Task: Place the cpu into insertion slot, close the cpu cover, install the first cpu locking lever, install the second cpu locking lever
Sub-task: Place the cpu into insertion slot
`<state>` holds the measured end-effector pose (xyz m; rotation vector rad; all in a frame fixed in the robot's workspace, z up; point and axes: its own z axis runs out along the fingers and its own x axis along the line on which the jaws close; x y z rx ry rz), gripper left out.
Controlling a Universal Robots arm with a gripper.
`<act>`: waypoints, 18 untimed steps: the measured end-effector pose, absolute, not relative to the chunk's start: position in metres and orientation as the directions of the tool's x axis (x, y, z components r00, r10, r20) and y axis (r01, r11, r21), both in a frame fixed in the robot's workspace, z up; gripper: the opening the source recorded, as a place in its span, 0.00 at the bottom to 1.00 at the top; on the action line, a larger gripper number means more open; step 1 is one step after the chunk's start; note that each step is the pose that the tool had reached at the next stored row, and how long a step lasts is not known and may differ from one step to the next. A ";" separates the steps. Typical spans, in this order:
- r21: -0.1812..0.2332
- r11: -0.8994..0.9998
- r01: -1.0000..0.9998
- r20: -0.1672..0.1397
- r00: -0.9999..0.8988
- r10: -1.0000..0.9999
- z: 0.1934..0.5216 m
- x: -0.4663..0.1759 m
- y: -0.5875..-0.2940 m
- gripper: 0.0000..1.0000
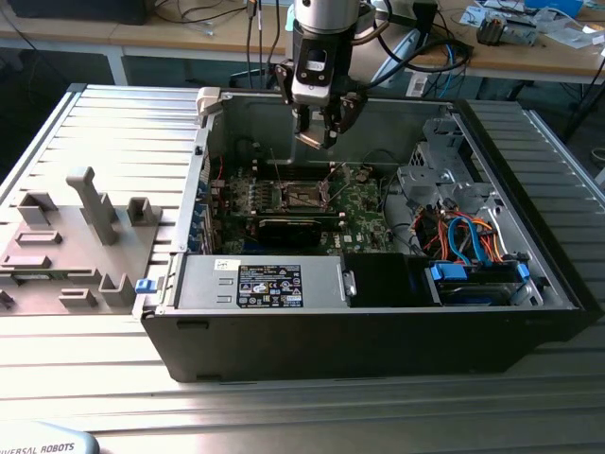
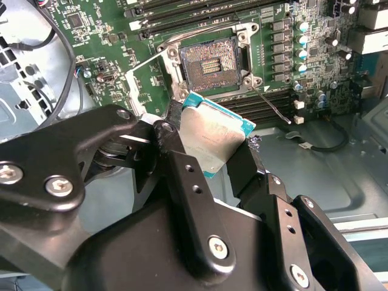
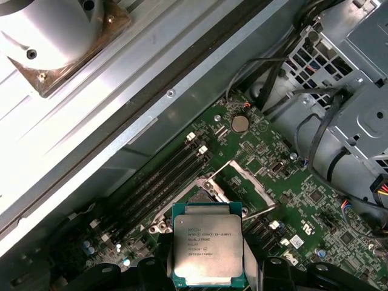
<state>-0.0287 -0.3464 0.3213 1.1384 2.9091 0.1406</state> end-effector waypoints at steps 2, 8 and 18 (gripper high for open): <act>0.089 0.729 0.679 0.019 -0.733 0.680 0.321 -0.029 -0.346 0.54; 0.089 0.724 0.684 0.019 -0.728 0.685 0.321 -0.029 -0.346 0.54; 0.089 0.718 0.690 0.019 -0.722 0.692 0.321 -0.029 -0.346 0.54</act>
